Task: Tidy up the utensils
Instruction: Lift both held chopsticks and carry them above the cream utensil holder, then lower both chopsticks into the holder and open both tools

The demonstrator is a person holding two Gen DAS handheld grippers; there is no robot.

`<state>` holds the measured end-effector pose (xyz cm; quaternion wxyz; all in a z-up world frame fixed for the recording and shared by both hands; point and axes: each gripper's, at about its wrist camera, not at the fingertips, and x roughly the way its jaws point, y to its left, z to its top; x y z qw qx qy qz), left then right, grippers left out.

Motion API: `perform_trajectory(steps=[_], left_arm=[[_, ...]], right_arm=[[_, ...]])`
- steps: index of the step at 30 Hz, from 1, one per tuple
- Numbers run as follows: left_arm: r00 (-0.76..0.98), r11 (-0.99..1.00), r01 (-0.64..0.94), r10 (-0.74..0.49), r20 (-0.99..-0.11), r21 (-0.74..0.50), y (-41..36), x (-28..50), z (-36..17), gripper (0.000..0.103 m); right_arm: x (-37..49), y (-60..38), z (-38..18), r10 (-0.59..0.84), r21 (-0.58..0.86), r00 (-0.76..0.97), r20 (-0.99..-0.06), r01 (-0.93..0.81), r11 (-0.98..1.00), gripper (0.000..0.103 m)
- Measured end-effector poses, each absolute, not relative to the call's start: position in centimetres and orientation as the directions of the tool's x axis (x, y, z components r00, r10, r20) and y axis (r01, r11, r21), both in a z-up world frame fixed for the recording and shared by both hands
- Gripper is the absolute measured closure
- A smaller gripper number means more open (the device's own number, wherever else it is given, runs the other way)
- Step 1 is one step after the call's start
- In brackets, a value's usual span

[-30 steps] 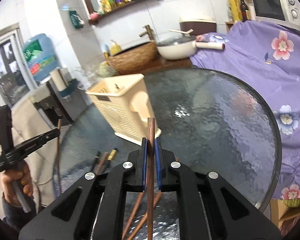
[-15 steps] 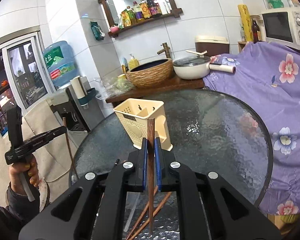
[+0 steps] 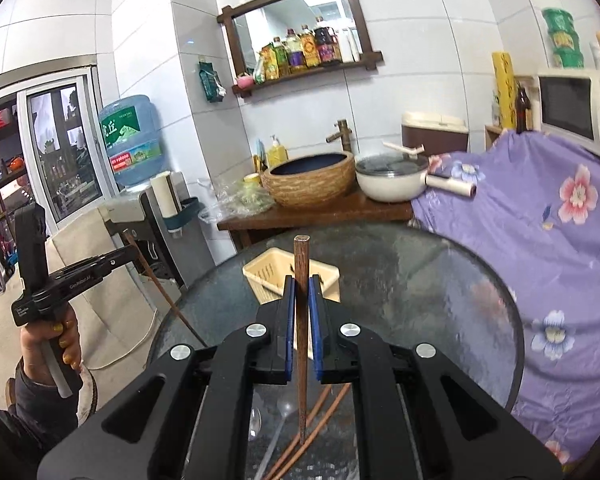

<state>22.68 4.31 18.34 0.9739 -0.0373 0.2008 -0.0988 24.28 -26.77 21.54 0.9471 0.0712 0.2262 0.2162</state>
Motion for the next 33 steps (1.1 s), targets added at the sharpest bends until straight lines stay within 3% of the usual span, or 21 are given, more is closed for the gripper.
perform_trajectory(steps=[9,16,24,33], left_arm=[[0.940,0.977,0.165,-0.198,-0.279,-0.137,2.5,26.1,25.2,0.097],[0.953,0.974,0.147,-0.186,-0.240,-0.174,0.9,29.5,27.4,0.097],[0.954,0.973,0.103,-0.156,-0.257,-0.208,-0.2,33.2,24.5,0.097],[0.922,0.977,0.072,-0.142,-0.360,-0.200,-0.7,35.5,17.8,0.097]], right_arm=[[29.2,-23.9,28.7,0.403,0.186,0.870,-0.284,-0.363,0.913,0.096],[32.9,-21.5,30.5,0.366,0.161,0.901,-0.233,-0.335,0.928,0.095],[35.8,-19.4,26.2,0.321,0.114,0.906,-0.274,-0.301,0.947,0.095],[37.9,-19.5,19.3,0.330,0.154,0.867,-0.374,-0.293,0.944,0.095]])
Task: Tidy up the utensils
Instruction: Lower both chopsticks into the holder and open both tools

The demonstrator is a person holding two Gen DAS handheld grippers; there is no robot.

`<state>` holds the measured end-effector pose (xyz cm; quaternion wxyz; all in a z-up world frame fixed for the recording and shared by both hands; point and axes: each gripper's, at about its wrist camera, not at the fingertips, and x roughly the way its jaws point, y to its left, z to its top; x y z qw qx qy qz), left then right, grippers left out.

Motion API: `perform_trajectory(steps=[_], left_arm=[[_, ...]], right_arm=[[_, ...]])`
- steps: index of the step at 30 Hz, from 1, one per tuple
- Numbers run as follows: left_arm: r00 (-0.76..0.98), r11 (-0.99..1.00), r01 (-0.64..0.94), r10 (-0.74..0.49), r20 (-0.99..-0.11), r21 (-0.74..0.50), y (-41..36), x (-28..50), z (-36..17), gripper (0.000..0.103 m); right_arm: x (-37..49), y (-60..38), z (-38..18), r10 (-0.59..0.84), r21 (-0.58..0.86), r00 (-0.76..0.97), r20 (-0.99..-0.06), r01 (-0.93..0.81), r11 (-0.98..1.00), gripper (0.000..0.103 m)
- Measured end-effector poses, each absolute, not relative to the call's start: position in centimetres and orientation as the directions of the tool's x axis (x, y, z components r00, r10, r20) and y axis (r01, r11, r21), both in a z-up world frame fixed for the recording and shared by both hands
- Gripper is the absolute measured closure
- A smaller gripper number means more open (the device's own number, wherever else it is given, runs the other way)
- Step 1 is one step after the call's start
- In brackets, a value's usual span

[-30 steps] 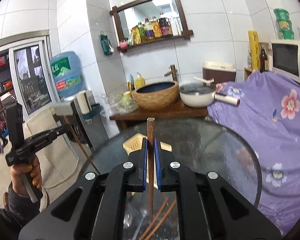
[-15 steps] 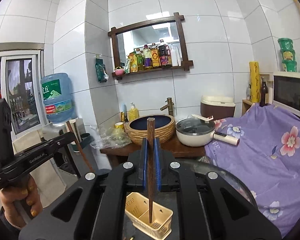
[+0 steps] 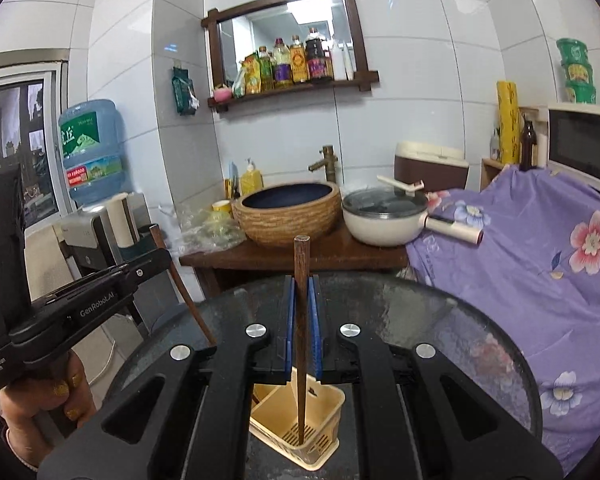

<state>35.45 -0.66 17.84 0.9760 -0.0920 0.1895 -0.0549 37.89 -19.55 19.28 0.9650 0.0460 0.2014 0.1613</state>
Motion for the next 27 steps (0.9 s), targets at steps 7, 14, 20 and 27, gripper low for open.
perform_trajectory(steps=[7,14,20,27], left_arm=[[0.891,0.979,0.071,-0.148,-0.429,-0.191,-0.8,36.0,14.2,0.097],[0.877,0.981,0.075,-0.149,-0.457,-0.176,-1.2,36.4,12.9,0.097],[0.869,0.978,0.091,-0.170,-0.465,-0.187,-1.2,36.4,12.7,0.095],[0.902,0.969,0.088,-0.177,-0.393,-0.233,0.3,34.1,13.8,0.038]], right_arm=[[38.4,-19.7,16.3,0.341,0.181,0.844,-0.415,-0.291,0.940,0.095],[38.4,-19.8,15.8,0.338,0.188,0.842,-0.421,-0.283,0.940,0.095],[38.1,-20.1,15.5,0.336,0.191,0.842,-0.422,-0.279,0.941,0.086],[36.2,-21.2,15.5,0.306,0.196,0.863,-0.402,-0.246,0.949,0.046]])
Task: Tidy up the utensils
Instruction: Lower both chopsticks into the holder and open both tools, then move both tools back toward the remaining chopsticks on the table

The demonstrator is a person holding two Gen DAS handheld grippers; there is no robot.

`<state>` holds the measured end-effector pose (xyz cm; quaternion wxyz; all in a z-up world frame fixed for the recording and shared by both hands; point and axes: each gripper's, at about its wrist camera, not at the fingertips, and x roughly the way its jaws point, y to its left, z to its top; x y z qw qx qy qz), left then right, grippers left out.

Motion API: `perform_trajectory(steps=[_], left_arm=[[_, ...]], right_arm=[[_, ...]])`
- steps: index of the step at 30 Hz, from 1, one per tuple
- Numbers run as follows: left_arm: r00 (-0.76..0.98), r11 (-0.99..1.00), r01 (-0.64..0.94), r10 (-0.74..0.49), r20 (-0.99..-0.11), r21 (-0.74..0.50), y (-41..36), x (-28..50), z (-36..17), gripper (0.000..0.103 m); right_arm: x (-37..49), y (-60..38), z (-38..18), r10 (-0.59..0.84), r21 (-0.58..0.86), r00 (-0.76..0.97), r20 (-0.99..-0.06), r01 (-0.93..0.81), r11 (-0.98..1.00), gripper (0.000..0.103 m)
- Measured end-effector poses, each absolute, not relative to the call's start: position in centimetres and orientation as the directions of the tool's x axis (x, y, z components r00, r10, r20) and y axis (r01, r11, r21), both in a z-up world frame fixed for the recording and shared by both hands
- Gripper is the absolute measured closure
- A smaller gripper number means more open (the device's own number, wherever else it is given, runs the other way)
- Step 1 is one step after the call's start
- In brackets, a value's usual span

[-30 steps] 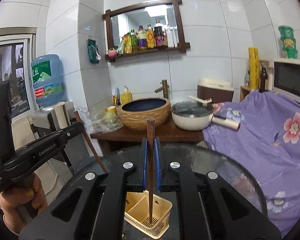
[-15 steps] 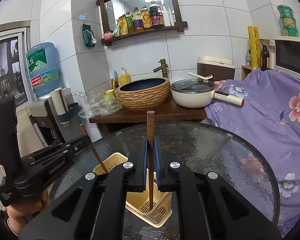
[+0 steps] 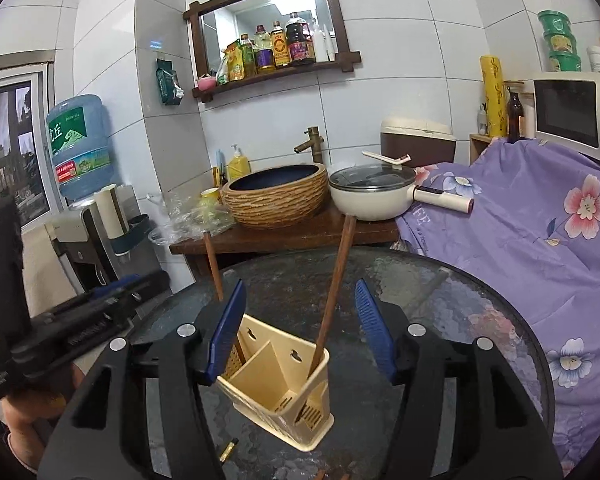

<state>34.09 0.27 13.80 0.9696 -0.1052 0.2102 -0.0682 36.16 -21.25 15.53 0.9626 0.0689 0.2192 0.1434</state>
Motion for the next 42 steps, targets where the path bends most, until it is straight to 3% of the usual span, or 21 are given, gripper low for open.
perform_trajectory(steps=[3,8,11,13,18,38,42], left_arm=[[0.915,0.971,0.077,-0.158,-0.371,-0.224,0.9,32.7,13.9,0.022],[0.908,0.975,0.072,-0.150,-0.390,-0.208,1.6,30.8,12.8,0.006],[0.896,0.982,0.077,-0.143,-0.420,-0.171,1.5,29.6,11.6,0.007],[0.888,0.987,0.090,-0.141,-0.437,-0.135,1.1,29.0,10.7,0.007],[0.864,0.993,0.107,-0.120,-0.489,-0.056,0.6,27.3,7.9,0.006],[0.763,0.998,0.051,-0.061,-0.643,-0.035,3.0,23.4,-0.3,0.006],[0.754,0.999,0.050,-0.039,-0.656,-0.002,2.9,22.9,-1.1,0.007]], right_arm=[[35.1,-21.8,14.7,0.314,0.206,0.849,-0.424,-0.247,0.947,0.041],[32.9,-22.1,12.7,0.310,0.193,0.835,-0.455,-0.247,0.949,0.040],[31.5,-22.3,11.3,0.320,0.194,0.820,-0.475,-0.257,0.947,0.037],[30.3,-22.2,10.2,0.302,0.169,0.822,-0.482,-0.251,0.953,0.027],[27.8,-21.8,7.6,0.273,0.110,0.818,-0.506,-0.253,0.961,0.020],[23.4,-23.3,0.1,0.210,0.158,0.720,-0.661,-0.141,0.977,0.018],[23.5,-23.6,-0.9,0.192,0.148,0.689,-0.698,-0.124,0.981,0.026]])
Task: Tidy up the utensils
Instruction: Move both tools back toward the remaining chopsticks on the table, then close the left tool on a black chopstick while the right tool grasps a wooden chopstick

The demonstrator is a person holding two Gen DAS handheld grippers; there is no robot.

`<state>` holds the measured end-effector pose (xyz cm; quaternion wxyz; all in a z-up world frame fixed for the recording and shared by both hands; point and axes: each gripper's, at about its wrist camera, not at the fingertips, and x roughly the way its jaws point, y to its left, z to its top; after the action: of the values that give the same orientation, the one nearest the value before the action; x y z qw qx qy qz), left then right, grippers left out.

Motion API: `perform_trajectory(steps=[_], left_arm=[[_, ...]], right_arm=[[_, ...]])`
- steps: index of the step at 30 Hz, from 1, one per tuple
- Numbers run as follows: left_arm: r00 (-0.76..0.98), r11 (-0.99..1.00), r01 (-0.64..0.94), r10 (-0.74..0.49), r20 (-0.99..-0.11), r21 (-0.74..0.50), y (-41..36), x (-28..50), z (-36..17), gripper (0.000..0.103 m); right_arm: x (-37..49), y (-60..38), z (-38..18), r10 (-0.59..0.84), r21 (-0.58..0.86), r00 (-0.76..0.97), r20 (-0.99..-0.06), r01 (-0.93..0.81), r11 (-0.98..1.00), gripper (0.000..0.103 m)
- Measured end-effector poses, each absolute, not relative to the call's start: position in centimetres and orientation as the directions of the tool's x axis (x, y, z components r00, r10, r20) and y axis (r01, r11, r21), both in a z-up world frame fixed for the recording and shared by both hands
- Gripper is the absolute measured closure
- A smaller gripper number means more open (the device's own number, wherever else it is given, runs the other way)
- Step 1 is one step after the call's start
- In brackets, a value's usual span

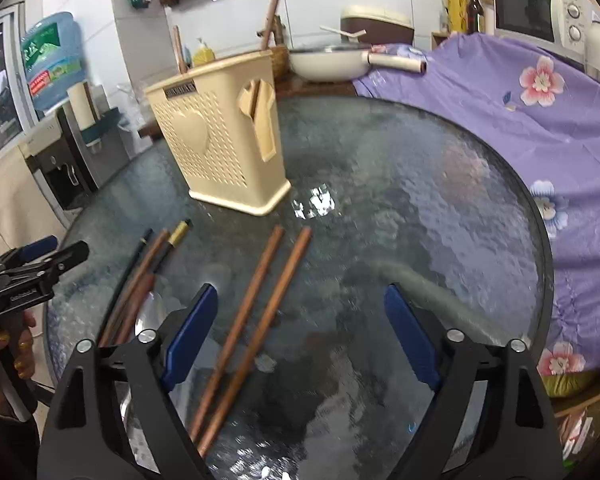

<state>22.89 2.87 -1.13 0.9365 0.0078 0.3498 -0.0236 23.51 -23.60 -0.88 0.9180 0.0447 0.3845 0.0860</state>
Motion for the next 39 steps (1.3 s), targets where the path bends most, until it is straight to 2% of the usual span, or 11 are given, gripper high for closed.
perform_trajectory(steps=[4,7,13,15,18,28,39], left_arm=[[0.735,0.998,0.053,-0.061,-0.675,-0.033,3.0,22.9,-2.0,0.009],[0.720,0.997,0.054,-0.071,-0.691,-0.046,3.0,23.3,-2.5,0.019],[0.690,0.994,0.083,-0.113,-0.715,-0.076,2.6,24.4,-2.9,0.034],[0.676,0.992,0.096,-0.127,-0.726,-0.084,2.2,25.2,-3.1,0.044],[0.653,0.989,0.110,-0.147,-0.743,-0.099,1.7,26.2,-3.3,0.053],[0.625,0.992,0.111,-0.119,-0.772,-0.063,0.4,28.5,-3.9,0.063],[0.617,0.995,0.088,-0.098,-0.781,-0.055,0.5,29.7,-4.5,0.071]], right_arm=[[24.2,-23.1,-2.0,0.197,0.155,0.646,-0.738,-0.123,0.980,0.038],[24.8,-22.6,-2.5,0.190,0.149,0.631,-0.752,-0.117,0.982,0.048],[26.3,-21.9,-2.8,0.178,0.141,0.613,-0.770,-0.109,0.984,0.055],[26.8,-21.7,-2.9,0.174,0.138,0.605,-0.777,-0.106,0.985,0.058],[27.5,-21.5,-2.9,0.174,0.140,0.599,-0.781,-0.105,0.985,0.064],[30.3,-20.6,-3.3,0.135,0.106,0.572,-0.809,-0.083,0.991,0.079],[31.7,-19.3,-3.8,0.076,0.053,0.553,-0.830,-0.057,0.997,0.088]])
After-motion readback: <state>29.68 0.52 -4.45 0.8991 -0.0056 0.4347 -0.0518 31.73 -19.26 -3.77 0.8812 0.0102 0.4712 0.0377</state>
